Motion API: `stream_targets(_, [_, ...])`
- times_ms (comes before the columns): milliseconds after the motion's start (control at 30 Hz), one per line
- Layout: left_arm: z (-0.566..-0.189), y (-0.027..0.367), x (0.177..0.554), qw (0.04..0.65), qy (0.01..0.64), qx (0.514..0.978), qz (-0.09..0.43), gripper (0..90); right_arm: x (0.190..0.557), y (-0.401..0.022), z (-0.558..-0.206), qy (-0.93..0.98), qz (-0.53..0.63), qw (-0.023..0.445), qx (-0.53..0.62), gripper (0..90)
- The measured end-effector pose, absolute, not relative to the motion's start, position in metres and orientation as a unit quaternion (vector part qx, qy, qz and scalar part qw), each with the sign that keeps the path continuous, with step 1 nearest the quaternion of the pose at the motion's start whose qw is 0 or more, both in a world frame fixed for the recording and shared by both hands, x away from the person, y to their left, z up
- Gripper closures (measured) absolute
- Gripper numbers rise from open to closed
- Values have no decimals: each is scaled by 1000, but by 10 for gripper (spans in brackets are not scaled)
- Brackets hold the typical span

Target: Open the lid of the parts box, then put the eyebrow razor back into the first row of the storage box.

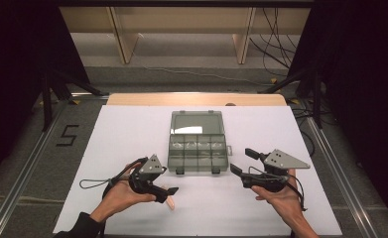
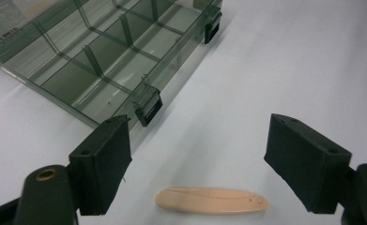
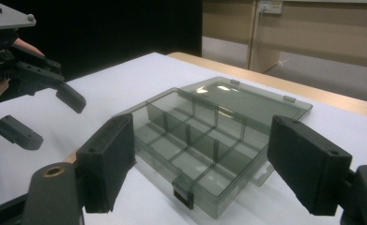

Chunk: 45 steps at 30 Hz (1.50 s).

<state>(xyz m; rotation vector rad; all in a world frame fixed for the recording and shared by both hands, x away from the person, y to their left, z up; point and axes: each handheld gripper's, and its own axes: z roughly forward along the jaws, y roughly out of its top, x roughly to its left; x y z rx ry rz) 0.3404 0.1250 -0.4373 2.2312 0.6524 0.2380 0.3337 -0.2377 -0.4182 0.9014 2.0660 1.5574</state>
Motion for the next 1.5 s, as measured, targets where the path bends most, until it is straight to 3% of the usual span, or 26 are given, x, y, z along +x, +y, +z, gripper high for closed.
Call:
stream_targets(1167, [-447,122,339,297,143,942,68,245,334,-228,-419,751,554,183,309,250])
stream_targets(1500, [-453,118,347,284,140,947,56,236,332,-230,-417,763,537,186,308,257])
